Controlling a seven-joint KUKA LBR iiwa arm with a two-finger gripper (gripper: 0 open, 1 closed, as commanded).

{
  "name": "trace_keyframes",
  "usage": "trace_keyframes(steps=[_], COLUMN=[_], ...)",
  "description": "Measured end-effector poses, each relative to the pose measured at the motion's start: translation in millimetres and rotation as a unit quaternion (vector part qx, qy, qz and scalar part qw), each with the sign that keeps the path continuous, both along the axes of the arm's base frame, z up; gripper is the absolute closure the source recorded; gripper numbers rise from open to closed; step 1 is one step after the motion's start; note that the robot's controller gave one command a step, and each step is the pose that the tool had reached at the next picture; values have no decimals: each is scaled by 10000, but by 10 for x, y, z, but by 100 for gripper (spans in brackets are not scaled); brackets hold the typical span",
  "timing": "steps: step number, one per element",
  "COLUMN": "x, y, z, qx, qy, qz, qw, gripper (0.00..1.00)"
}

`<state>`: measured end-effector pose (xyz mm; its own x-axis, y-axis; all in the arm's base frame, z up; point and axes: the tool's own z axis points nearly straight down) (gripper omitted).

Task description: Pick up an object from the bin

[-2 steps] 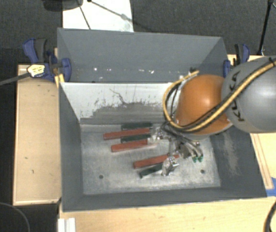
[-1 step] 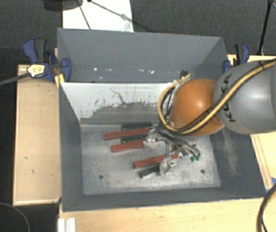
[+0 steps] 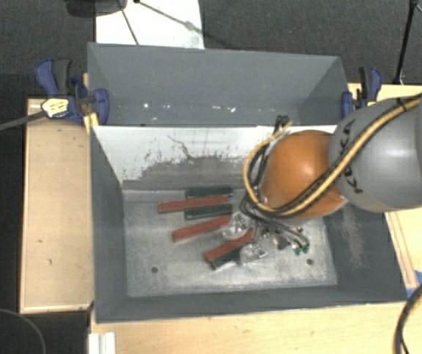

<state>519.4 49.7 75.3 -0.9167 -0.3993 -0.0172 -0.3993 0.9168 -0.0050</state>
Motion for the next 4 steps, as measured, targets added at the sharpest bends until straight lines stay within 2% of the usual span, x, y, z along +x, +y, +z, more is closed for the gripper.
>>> trace_keyframes(steps=[2,4], x=[1,-20], y=[0,1], z=[11,50], qx=[-2,-7], qy=[14,87], qz=[-12,-27], qw=[10000,10000], gripper=[100,100])
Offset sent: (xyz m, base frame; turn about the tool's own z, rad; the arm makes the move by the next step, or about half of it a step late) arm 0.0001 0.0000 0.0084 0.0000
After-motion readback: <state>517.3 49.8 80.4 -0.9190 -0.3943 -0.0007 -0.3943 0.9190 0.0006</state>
